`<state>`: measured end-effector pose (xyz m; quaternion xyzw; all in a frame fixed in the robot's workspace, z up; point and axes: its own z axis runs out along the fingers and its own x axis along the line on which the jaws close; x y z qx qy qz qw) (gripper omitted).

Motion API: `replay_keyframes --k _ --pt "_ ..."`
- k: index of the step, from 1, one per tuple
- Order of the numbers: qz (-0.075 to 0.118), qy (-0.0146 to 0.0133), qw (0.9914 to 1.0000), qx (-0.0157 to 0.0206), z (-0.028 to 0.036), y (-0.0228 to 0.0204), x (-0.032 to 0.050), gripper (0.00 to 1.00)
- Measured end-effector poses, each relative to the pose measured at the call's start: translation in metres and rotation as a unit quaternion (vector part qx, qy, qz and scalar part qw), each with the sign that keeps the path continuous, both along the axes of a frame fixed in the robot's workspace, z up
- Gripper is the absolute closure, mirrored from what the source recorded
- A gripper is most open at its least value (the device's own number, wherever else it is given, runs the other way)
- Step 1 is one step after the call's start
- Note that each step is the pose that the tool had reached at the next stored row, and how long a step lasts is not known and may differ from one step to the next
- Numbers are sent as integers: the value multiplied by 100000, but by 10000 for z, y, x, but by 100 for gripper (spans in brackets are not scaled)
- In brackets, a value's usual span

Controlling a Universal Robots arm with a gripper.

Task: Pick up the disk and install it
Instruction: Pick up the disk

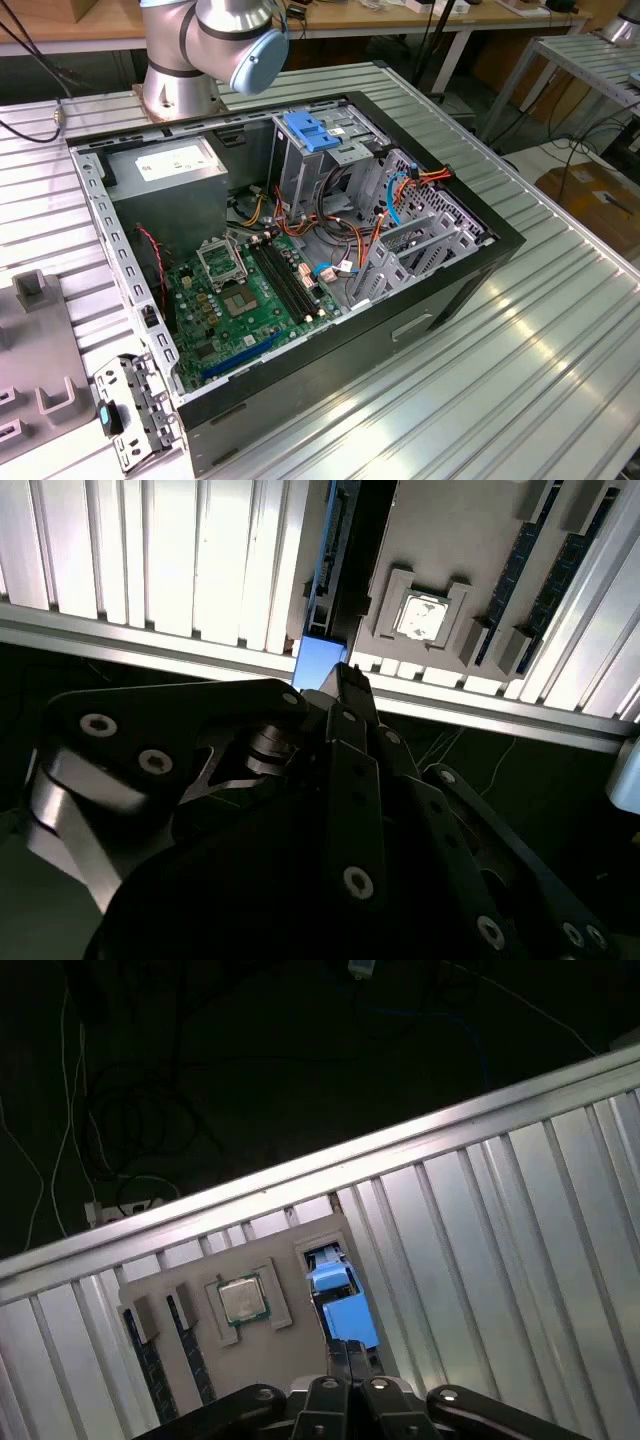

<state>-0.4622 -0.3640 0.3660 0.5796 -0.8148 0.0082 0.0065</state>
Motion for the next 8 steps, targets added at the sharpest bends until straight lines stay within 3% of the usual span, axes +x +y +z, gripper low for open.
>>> replay_keyframes --k 4,8 --pt "1907 2 99982 0 0 0 0 89" --pt "4834 -2 99883 0 -1 0 -1 89"
